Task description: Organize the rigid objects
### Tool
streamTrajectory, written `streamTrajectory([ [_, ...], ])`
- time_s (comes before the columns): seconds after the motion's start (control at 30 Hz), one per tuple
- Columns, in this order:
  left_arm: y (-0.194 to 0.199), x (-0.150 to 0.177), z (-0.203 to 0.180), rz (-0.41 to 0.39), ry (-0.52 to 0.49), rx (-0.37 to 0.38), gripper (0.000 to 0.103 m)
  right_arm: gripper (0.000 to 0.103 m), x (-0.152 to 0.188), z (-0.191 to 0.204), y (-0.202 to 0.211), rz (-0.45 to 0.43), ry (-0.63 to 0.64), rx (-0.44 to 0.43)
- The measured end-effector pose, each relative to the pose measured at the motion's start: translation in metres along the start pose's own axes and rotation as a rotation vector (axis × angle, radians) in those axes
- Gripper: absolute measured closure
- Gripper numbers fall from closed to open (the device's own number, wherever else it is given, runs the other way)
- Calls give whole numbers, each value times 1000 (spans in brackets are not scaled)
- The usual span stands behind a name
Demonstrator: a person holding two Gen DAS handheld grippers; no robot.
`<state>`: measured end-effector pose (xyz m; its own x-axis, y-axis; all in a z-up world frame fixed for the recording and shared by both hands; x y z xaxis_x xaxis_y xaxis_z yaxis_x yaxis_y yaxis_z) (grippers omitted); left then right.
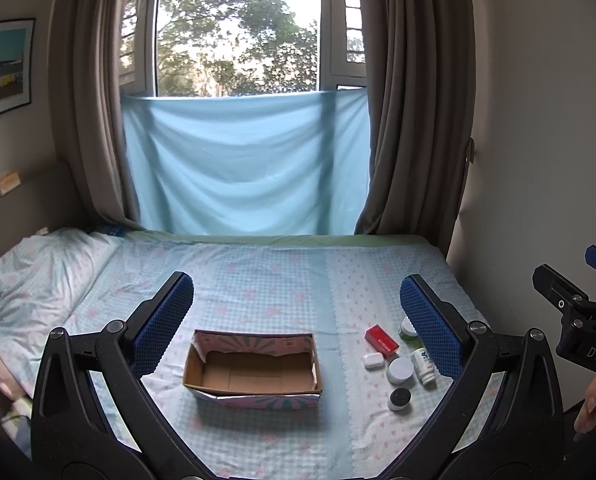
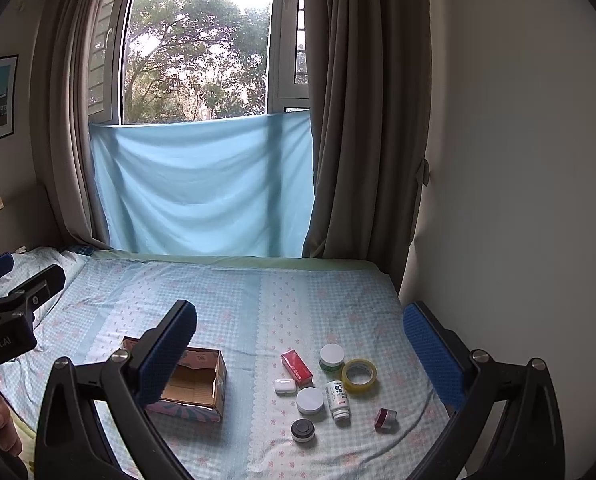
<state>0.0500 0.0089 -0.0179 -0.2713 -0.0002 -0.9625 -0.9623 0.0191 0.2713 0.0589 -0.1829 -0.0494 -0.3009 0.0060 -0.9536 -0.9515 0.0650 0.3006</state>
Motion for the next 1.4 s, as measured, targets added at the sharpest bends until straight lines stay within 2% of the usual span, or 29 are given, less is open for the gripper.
streamTrajectory([
  [0.77, 8, -3, 4, -32, -8, -23, 0, 0, 0, 5, 3, -24, -9, 10],
  [1.0, -9, -14, 7, 5, -13, 9, 0, 0, -11, -8, -2, -10, -42, 31],
  [1.2, -61, -2, -10, 98, -7, 110, 0, 0, -3, -38, -22, 26, -79, 107],
  [1.4, -131, 40, -55, 260, 2, 172, 0, 0, 34, -85, -67, 126, -77, 159],
])
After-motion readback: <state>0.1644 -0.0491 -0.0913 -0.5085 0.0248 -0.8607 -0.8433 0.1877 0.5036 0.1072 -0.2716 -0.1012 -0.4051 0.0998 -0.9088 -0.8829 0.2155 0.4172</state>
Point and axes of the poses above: each gripper's, at about its wrist camera, not at the fingertips, and y roughly against the way its jaws point, z to its left, x to its underside, the point moved 5 cm from there along -y, roughly the way its jaws point, and after that the axes turned 11 degrees about -z, right-handed, at the moved point
